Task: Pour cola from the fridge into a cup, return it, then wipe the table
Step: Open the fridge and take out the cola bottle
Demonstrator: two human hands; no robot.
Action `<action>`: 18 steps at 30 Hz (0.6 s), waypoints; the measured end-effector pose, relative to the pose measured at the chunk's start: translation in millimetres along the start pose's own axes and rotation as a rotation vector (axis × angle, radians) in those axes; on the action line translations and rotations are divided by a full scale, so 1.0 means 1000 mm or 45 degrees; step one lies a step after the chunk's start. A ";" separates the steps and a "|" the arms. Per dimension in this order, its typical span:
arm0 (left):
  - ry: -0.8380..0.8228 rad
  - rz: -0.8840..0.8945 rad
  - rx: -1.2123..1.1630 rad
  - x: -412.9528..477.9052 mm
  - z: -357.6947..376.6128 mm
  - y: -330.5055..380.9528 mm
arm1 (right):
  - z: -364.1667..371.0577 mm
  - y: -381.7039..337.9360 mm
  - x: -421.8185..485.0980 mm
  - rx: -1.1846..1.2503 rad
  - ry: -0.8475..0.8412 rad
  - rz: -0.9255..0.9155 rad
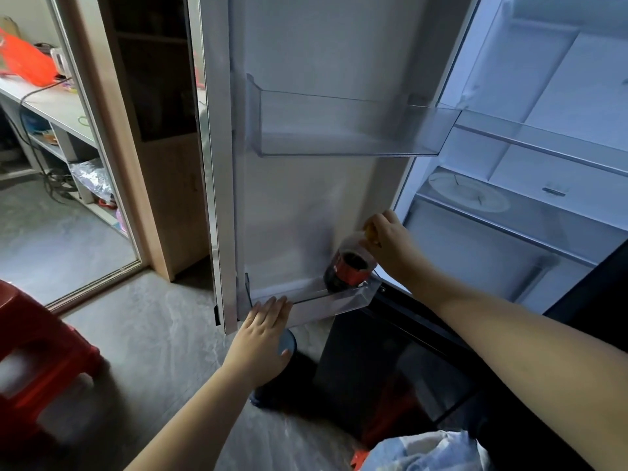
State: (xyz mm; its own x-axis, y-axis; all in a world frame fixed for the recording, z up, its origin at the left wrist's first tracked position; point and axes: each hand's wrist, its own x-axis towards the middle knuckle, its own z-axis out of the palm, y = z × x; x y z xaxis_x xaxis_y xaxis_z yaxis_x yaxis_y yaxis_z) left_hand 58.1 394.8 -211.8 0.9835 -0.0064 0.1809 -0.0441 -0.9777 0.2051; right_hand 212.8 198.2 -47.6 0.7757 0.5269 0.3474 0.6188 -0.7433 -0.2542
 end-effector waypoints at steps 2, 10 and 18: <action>0.037 0.009 0.013 0.000 0.000 -0.002 | -0.012 -0.007 -0.002 0.025 0.033 -0.044; -0.051 0.020 0.140 0.004 0.002 -0.010 | -0.072 -0.027 -0.026 0.042 0.070 -0.239; 0.192 -0.261 -0.388 -0.001 -0.037 0.065 | -0.111 -0.049 -0.064 0.126 -0.046 -0.321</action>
State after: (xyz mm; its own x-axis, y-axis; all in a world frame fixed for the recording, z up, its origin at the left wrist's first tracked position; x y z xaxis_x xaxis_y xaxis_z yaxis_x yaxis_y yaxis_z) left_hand 47.5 339.3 -163.5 0.9417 0.2350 0.2409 0.0777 -0.8483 0.5238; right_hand 118.7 155.3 42.3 0.5985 0.7060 0.3786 0.8006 -0.5439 -0.2512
